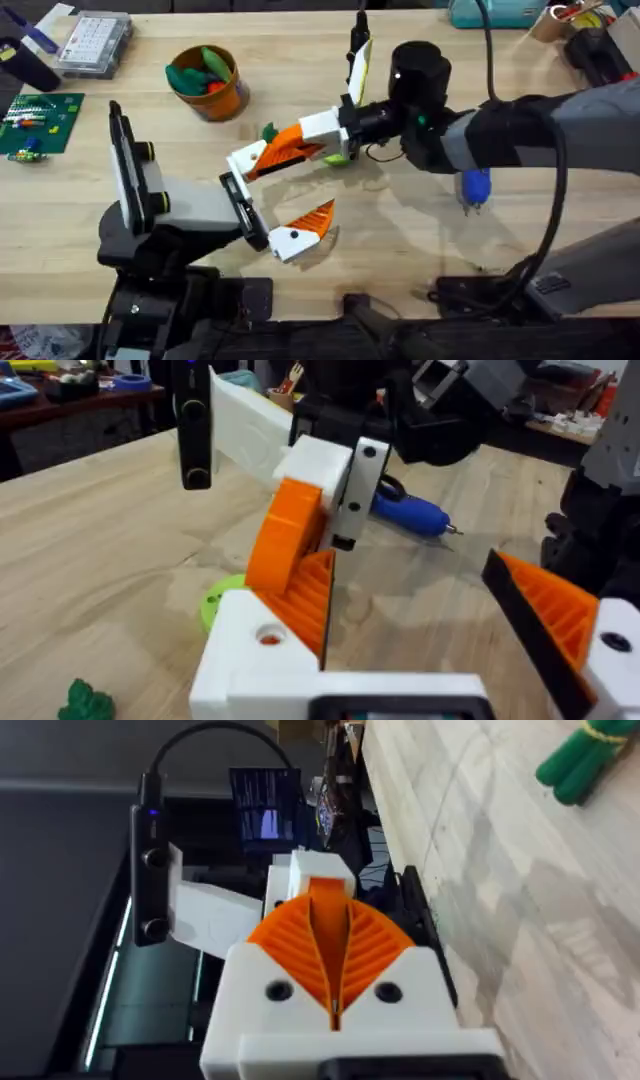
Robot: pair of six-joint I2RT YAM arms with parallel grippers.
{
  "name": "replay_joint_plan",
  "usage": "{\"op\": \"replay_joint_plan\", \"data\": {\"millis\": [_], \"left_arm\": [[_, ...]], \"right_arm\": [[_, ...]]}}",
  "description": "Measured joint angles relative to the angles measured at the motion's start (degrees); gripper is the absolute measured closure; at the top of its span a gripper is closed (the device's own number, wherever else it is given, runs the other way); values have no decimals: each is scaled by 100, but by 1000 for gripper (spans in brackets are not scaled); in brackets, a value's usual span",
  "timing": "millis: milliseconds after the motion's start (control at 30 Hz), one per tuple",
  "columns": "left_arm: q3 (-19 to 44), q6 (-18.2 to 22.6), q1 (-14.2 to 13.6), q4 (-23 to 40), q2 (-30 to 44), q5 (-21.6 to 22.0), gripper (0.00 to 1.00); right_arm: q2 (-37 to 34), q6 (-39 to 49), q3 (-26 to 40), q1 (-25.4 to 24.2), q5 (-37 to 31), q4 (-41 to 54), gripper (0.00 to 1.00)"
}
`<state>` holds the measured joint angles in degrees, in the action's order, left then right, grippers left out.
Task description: Pick up the gripper from the table and insert it into the empty holder that is missing its gripper. Then pick up a screw, insert it into the mounting hole, and use the screwdriver to tighten it. Finally, clean up the table by picking up the vegetable and placing it into the bucket.
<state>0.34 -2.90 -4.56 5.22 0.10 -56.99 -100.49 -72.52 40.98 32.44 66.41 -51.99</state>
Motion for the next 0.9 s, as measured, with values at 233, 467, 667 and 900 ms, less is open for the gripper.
{"op": "replay_joint_plan", "data": {"millis": [233,467,667,900], "left_arm": [[0,9,0,-2,0,17,10],[0,78,27,-21,-7,167,10],[0,83,37,-26,-7,211,10],[0,92,37,-25,-7,207,10]], "right_arm": [[-2,209,122,93,-199,105,987],[-2,522,243,202,-394,161,987],[-2,659,251,228,-473,165,987],[-2,699,260,241,-492,173,864]]}}
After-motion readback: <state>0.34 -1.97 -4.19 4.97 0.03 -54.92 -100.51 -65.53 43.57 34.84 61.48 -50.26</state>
